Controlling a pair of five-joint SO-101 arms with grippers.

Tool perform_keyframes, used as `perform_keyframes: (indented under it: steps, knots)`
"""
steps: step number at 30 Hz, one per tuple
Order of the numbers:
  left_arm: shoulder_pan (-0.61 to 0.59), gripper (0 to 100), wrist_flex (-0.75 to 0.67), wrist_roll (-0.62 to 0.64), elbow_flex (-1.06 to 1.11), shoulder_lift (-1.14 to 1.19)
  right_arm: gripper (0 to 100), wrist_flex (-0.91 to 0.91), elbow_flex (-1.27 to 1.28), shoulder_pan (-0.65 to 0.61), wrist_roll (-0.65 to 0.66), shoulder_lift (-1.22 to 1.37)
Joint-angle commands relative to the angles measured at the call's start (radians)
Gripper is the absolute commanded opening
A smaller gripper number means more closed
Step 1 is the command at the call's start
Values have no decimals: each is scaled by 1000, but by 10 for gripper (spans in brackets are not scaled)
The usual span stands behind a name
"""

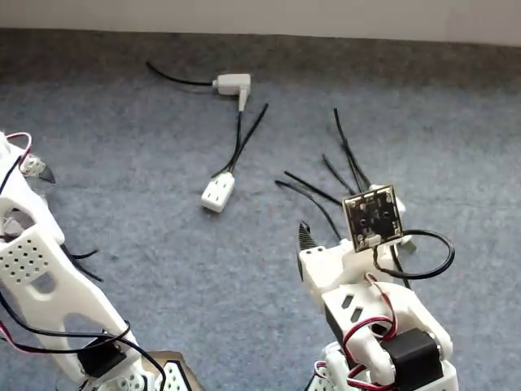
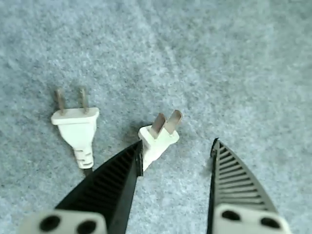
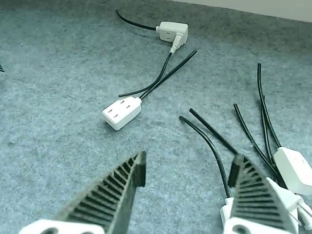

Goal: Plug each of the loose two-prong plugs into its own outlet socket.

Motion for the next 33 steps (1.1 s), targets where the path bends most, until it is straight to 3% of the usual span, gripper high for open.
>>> perform_keyframes:
  steps: [1, 11, 23, 33]
  knots:
    - [59, 232, -2, 2, -21, -64, 275, -1, -5, 12, 11, -4]
    - [110, 232, -8, 2, -21, -64, 275, -1, -5, 12, 11, -4]
    - [36, 232, -2, -5, -21, -70, 275, -1, -5, 10, 12, -4]
    - [45, 232, 48, -6, -105, -110, 275, -1, -5, 10, 12, -4]
